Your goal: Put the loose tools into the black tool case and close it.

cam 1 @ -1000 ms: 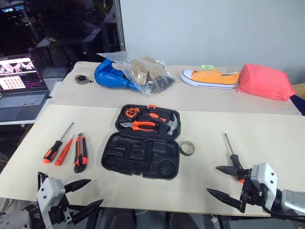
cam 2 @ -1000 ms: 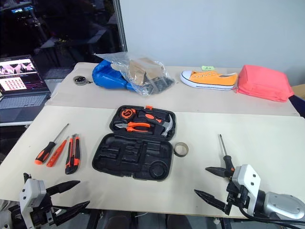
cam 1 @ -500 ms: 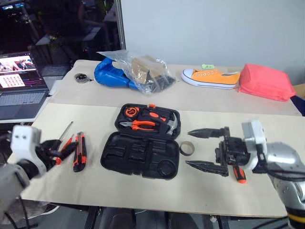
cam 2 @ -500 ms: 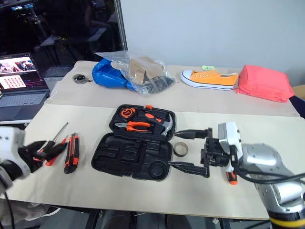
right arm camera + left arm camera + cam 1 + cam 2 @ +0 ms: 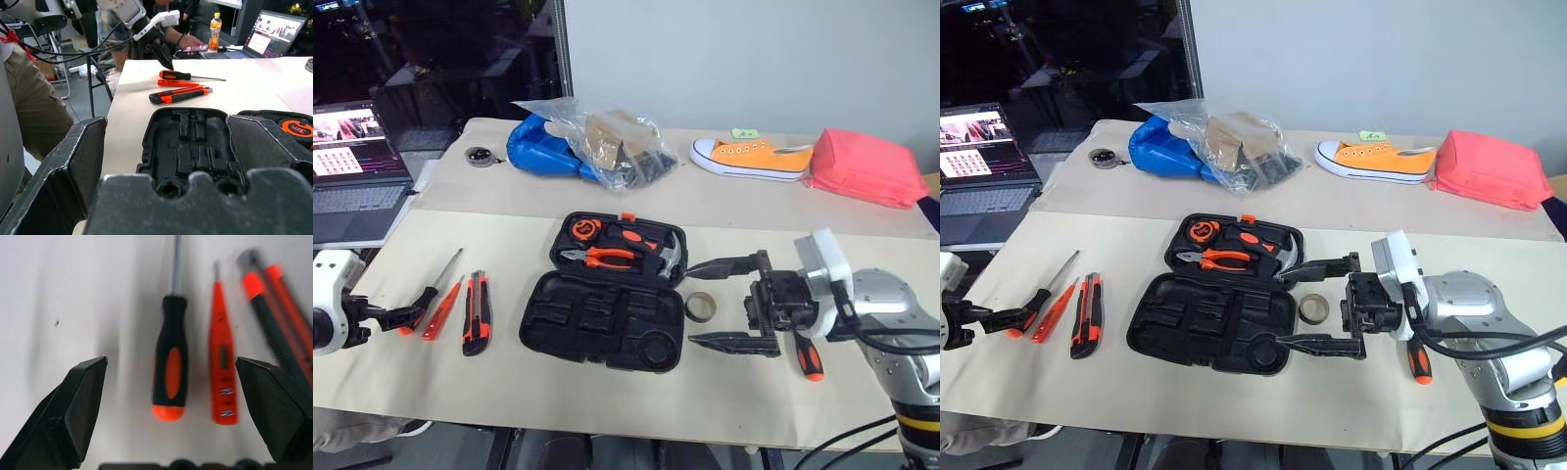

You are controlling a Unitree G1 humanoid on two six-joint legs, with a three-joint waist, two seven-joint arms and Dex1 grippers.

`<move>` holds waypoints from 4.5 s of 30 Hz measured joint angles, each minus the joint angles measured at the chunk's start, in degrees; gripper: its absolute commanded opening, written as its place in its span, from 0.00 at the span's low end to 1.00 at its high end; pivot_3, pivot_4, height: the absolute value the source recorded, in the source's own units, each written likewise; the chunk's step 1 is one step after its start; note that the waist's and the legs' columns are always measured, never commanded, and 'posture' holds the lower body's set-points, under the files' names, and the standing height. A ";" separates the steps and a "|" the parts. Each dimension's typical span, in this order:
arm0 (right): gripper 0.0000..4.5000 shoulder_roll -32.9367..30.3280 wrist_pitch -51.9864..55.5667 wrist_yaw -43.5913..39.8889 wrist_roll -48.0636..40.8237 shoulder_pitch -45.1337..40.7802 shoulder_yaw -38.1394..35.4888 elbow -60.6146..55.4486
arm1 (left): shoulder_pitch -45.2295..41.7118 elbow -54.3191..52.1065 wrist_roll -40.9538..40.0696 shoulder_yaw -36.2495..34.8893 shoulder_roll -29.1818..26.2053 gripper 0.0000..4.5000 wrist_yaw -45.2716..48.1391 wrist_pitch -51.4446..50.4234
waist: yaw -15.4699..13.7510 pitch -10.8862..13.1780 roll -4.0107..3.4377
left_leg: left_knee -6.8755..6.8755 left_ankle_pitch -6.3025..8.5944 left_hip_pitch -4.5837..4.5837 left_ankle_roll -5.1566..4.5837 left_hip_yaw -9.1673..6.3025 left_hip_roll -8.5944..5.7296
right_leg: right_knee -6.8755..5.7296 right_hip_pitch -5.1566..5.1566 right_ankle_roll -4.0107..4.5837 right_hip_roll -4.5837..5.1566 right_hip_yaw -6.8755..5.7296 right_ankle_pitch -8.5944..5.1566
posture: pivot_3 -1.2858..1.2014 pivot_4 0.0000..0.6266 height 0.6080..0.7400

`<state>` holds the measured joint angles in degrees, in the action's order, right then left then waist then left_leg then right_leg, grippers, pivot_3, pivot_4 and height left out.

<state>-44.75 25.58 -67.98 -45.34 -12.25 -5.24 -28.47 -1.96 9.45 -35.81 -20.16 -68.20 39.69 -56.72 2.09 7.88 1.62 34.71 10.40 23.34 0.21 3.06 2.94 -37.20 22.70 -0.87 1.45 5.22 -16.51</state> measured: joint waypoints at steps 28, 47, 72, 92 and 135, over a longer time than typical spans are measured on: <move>1.00 -0.38 -1.31 4.99 1.26 18.84 -13.51 -3.53 | -34.84 -20.00 13.83 33.46 5.74 0.19 33.89 23.85 | -1.35 -0.10 -0.19 | 0.40 -0.03 -0.15 -0.01 0.01 -0.17 | -0.41 -0.29 -0.20 -0.32 0.16 -0.12 | 0.52 0.24 1.00; 1.00 -0.98 -1.20 10.40 0.99 27.50 -20.69 -10.95 | -48.94 13.84 41.37 49.48 22.52 0.19 43.11 53.05 | -1.28 -0.10 -0.19 | 0.61 -0.03 -0.12 -0.06 -0.07 -0.18 | -0.45 -0.42 -0.57 -0.30 0.20 -0.30 | 0.52 0.24 1.00; 1.00 -1.87 -1.18 11.93 -0.77 26.47 -20.32 -10.29 | -32.96 -11.78 22.39 24.25 25.50 0.17 32.31 24.18 | -0.56 -0.16 -0.30 | 0.66 -0.07 -0.19 -0.17 -0.20 -0.15 | -0.70 -0.48 -0.68 -0.25 0.21 -0.35 | 0.52 0.24 1.00; 1.00 -0.41 -2.36 12.96 0.91 29.82 -20.51 -10.37 | -15.35 -18.48 27.10 26.67 46.49 0.00 -2.76 19.24 | -0.99 -0.85 -0.82 | 1.02 -0.05 -0.31 -0.17 -0.30 -0.22 | -0.77 -0.69 -0.71 -0.25 0.30 -0.31 | 0.52 0.24 1.00; 0.22 -8.56 38.07 35.84 9.70 15.93 -14.41 0.52 | -21.17 -45.38 -13.87 17.19 23.74 1.00 14.41 7.28 | 0.34 -0.33 -0.50 | 0.92 -0.02 -0.03 -0.22 -0.26 -0.17 | -0.30 -0.48 -0.79 -0.26 0.39 -0.35 | 0.52 0.24 1.00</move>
<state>-53.31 63.65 -32.13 -35.63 3.69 -19.65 -27.95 -23.12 -35.93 -49.68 -2.97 -44.46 54.10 -49.45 2.43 7.56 1.12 35.63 10.38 23.31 -0.01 2.80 2.78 -37.50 22.21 -1.66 1.19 5.61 -16.86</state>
